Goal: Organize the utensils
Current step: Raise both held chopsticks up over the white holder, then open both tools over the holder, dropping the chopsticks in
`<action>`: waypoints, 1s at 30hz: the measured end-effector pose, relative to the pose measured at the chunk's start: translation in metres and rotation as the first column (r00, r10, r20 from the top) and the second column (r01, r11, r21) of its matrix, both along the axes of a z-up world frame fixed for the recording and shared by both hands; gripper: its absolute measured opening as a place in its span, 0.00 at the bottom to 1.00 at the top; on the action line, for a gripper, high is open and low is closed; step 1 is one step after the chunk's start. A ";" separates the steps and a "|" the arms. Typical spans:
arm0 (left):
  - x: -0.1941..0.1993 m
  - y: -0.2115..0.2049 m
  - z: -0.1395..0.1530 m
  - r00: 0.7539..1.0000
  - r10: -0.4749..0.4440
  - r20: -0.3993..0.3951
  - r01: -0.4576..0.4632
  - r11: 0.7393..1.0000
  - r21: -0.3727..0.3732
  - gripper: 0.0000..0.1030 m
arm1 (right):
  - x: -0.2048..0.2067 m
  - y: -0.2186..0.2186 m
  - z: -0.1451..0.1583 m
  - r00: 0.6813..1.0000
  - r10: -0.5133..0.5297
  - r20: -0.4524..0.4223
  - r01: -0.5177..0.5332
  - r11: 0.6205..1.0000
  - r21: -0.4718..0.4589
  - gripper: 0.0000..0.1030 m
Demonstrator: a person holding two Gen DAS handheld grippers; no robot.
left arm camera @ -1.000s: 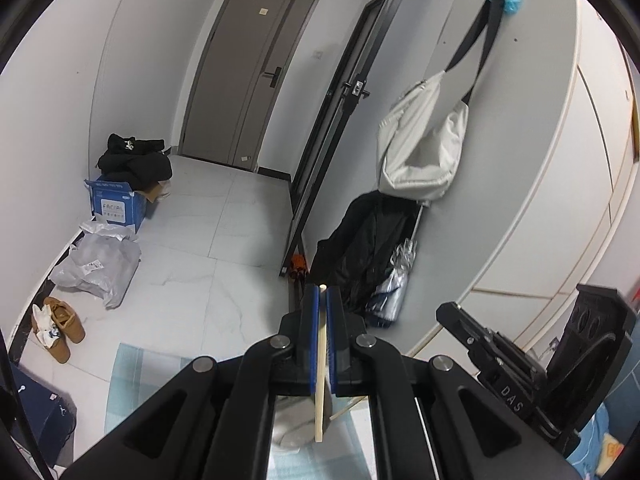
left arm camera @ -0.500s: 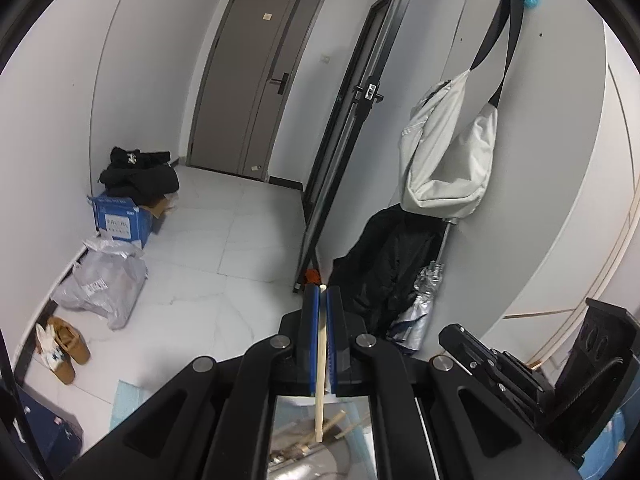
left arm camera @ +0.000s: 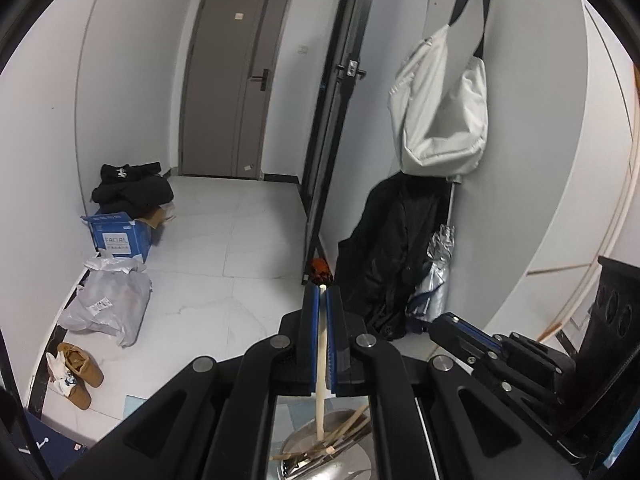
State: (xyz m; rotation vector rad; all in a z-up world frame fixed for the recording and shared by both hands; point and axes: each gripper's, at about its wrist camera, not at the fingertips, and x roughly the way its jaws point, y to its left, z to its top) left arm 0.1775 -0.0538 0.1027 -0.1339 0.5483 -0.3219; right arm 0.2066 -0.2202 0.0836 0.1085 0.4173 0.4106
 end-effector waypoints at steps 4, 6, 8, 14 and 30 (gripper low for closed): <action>0.002 -0.001 -0.006 0.999 -0.021 -0.024 0.021 1.000 0.004 0.00 | 0.000 0.004 -0.008 1.000 0.005 -0.017 -0.005 1.000 -0.011 0.03; 0.003 -0.002 -0.011 0.998 -0.035 -0.045 0.036 0.999 0.007 0.00 | 0.001 0.005 -0.013 0.999 0.012 -0.030 -0.012 1.000 -0.010 0.03; 0.003 -0.004 -0.015 0.997 -0.042 -0.057 0.043 0.999 0.018 0.00 | 0.002 0.008 -0.019 0.999 0.017 -0.044 -0.018 1.000 -0.016 0.03; 0.004 -0.010 -0.027 0.988 -0.091 -0.125 0.095 0.995 0.026 0.00 | 0.003 0.009 -0.041 0.995 0.019 -0.098 -0.021 1.000 -0.014 0.03; 0.001 -0.001 -0.041 0.956 -0.126 -0.264 0.124 0.992 -0.024 0.01 | 0.006 0.010 -0.078 0.973 0.050 -0.225 -0.051 0.999 0.001 0.06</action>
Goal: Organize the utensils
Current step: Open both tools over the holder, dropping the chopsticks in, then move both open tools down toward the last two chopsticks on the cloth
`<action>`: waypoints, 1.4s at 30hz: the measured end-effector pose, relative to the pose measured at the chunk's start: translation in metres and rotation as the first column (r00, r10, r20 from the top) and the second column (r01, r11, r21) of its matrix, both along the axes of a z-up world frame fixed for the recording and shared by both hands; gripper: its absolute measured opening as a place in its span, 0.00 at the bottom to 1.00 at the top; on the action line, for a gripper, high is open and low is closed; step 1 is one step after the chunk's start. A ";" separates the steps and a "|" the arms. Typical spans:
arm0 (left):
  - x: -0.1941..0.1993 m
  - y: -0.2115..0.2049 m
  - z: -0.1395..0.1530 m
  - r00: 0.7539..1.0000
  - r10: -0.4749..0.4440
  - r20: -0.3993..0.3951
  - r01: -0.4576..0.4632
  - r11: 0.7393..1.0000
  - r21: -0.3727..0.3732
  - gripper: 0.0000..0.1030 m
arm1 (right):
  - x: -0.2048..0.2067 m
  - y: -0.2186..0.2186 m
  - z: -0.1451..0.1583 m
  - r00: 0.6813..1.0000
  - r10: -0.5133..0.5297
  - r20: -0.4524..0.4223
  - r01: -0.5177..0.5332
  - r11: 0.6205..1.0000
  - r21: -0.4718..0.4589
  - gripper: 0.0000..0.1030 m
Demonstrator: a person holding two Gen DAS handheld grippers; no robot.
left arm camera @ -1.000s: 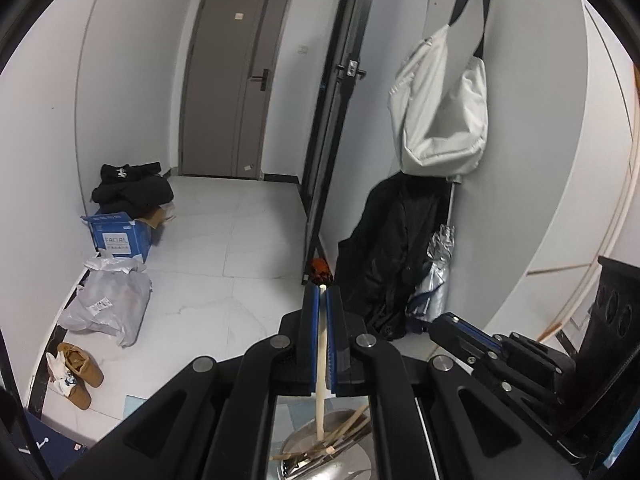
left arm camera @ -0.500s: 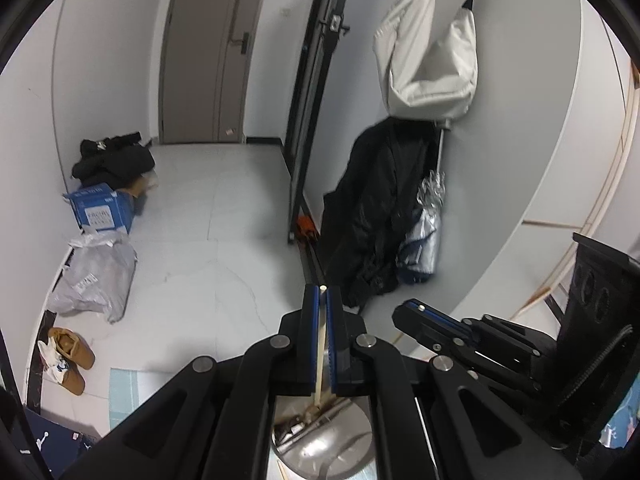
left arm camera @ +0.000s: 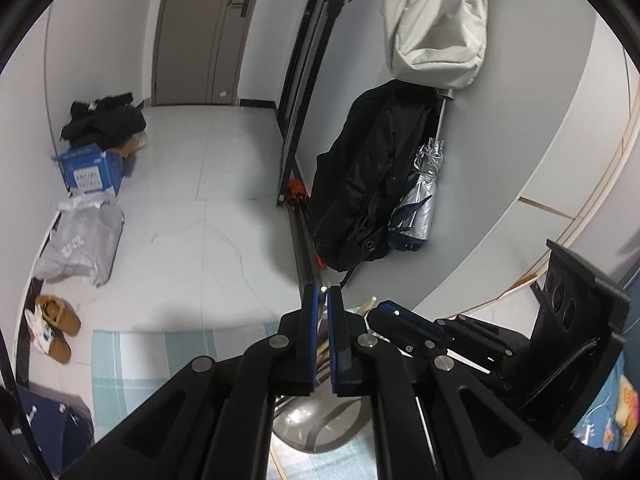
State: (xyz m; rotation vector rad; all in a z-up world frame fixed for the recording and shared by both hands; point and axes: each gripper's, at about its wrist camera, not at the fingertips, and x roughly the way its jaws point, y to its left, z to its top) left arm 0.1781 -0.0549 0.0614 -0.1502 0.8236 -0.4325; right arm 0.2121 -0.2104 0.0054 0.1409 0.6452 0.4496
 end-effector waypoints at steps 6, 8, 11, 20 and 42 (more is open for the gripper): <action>-0.012 0.010 0.010 0.998 0.053 0.021 -0.053 0.999 -0.013 0.15 | -0.014 -0.005 0.010 1.000 -0.003 0.018 0.003 1.000 0.012 0.10; -0.016 0.013 0.012 0.996 0.089 0.030 -0.089 0.996 -0.008 0.26 | -0.023 -0.007 0.016 0.999 -0.013 0.036 0.012 1.000 0.005 0.16; -0.027 0.022 0.017 0.989 0.141 0.051 -0.139 0.990 -0.028 0.41 | -0.034 -0.012 0.024 0.998 -0.035 0.047 0.035 0.999 -0.001 0.24; -0.077 0.040 0.034 0.944 0.285 0.167 -0.285 0.958 -0.023 0.71 | -0.082 -0.018 0.043 0.992 -0.088 0.095 0.090 0.996 -0.017 0.46; -0.162 0.064 0.004 0.870 0.411 0.273 -0.422 0.906 -0.022 0.99 | -0.188 0.021 0.043 0.972 -0.100 0.214 0.108 0.994 -0.027 0.84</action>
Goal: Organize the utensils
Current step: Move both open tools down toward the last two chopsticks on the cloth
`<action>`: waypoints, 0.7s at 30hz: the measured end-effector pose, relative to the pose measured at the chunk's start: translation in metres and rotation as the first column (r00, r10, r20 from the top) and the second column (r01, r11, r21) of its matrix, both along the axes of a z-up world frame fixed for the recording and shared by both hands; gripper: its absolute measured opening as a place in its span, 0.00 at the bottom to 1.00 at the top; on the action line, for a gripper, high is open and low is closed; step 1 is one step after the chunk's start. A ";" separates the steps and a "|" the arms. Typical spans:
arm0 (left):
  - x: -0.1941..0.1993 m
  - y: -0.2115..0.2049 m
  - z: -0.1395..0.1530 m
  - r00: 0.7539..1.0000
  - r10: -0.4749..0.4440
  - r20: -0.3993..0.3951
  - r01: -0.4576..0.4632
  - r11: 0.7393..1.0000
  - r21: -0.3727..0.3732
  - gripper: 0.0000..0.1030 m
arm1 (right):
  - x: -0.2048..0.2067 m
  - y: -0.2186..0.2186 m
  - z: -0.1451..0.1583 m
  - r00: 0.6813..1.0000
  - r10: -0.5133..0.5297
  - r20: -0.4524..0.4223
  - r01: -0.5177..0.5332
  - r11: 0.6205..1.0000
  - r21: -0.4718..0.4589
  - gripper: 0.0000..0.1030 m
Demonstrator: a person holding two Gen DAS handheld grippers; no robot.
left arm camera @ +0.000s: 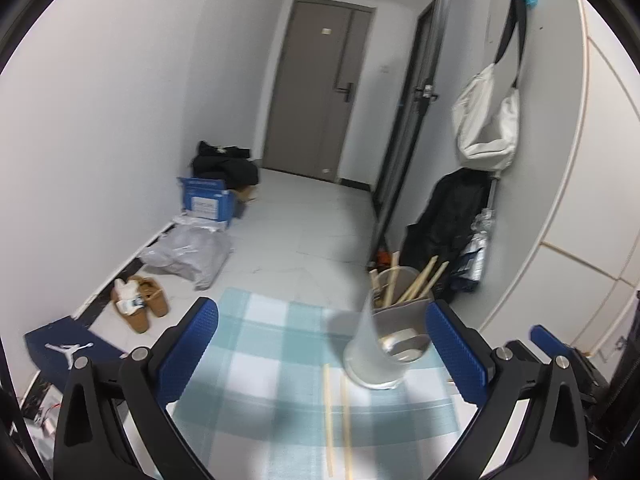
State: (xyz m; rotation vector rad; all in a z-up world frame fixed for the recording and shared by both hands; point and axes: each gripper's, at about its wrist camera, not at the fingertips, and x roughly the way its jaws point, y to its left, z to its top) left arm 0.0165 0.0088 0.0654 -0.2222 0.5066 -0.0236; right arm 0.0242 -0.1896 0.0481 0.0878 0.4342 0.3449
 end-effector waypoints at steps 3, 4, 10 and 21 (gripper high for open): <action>-0.002 0.005 -0.015 1.000 0.026 -0.009 -0.026 1.000 0.007 0.99 | -0.002 0.003 -0.015 1.000 0.005 -0.026 -0.005 1.000 -0.003 0.85; 0.000 0.007 -0.021 0.999 0.030 -0.017 -0.030 1.000 0.008 0.99 | -0.001 0.003 -0.021 0.999 0.004 -0.037 -0.005 1.000 -0.004 0.85; 0.003 0.013 -0.048 0.997 0.052 -0.054 -0.051 0.998 0.025 0.99 | 0.001 0.009 -0.052 0.995 -0.010 -0.103 0.006 0.999 -0.040 0.86; 0.009 0.035 -0.081 0.985 0.094 -0.145 -0.097 0.995 -0.014 0.99 | 0.028 0.032 -0.115 0.965 0.002 -0.264 -0.030 0.994 -0.101 0.86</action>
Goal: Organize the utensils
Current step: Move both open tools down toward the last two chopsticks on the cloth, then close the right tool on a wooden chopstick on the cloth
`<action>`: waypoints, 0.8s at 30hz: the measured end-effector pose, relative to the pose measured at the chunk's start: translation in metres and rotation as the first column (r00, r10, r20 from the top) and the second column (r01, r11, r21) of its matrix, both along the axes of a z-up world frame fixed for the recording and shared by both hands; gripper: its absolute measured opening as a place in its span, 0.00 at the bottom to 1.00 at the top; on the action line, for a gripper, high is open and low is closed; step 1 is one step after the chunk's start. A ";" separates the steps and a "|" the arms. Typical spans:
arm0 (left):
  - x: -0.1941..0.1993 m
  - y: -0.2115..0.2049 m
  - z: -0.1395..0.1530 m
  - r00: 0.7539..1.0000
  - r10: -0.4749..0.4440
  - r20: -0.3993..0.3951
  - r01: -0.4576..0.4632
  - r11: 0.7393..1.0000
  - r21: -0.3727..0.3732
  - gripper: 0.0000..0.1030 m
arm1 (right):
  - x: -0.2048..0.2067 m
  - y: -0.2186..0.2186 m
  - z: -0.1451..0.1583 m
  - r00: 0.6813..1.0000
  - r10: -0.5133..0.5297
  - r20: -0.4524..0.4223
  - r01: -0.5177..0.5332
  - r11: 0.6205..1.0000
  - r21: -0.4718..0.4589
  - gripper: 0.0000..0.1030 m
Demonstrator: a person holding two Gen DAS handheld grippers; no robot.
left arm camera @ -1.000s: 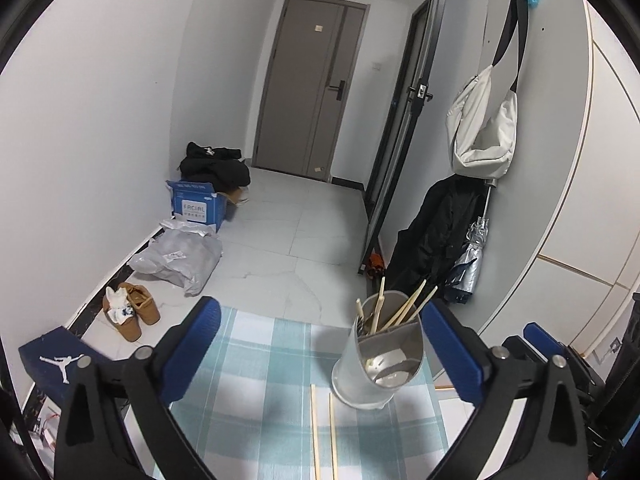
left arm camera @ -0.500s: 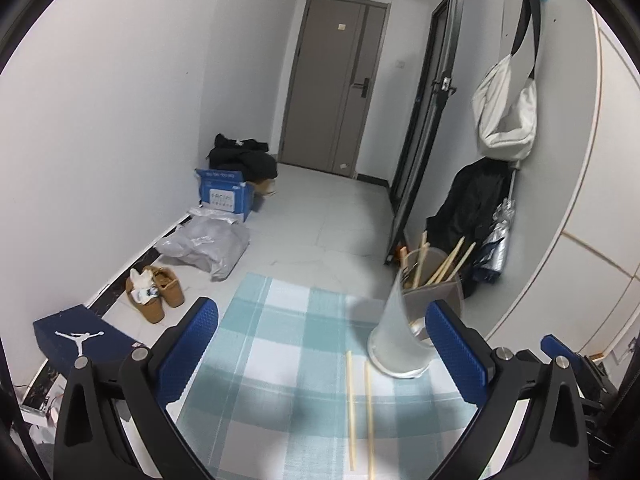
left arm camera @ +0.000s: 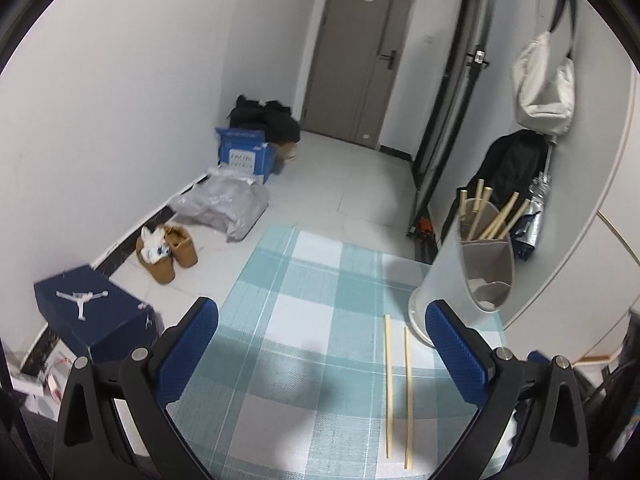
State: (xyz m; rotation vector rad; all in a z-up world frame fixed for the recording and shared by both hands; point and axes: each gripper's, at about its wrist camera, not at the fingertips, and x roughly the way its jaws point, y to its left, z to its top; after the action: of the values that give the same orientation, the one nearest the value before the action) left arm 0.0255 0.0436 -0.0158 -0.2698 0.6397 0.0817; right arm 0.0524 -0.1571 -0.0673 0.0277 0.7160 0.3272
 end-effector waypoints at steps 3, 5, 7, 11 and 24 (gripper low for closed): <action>0.005 0.004 -0.004 1.000 0.015 -0.022 -0.015 1.000 -0.003 0.99 | 0.008 0.010 -0.018 0.999 0.005 -0.044 -0.007 0.999 -0.038 0.85; 0.010 0.007 -0.008 0.999 0.017 -0.047 -0.018 1.000 -0.023 0.99 | 0.013 0.017 -0.030 0.997 0.015 -0.073 -0.019 0.998 -0.055 0.85; 0.013 0.012 -0.013 0.997 0.021 -0.077 -0.026 0.998 -0.055 0.99 | 0.018 0.023 -0.042 0.995 0.022 -0.100 -0.029 0.997 -0.071 0.83; 0.016 0.019 -0.016 0.994 0.027 -0.105 -0.036 0.996 -0.079 0.99 | 0.030 0.038 -0.065 0.985 0.030 -0.167 -0.049 0.993 -0.110 0.70; 0.019 0.025 -0.021 0.990 0.038 -0.133 -0.052 0.993 -0.106 0.99 | 0.030 0.068 -0.094 0.970 0.095 -0.225 -0.156 0.949 -0.273 0.06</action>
State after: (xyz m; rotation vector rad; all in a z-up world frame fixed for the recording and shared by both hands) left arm 0.0446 0.0685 -0.0368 -0.3876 0.7696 0.1085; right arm 0.0828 -0.0893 -0.1611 -0.2661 0.9726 0.3427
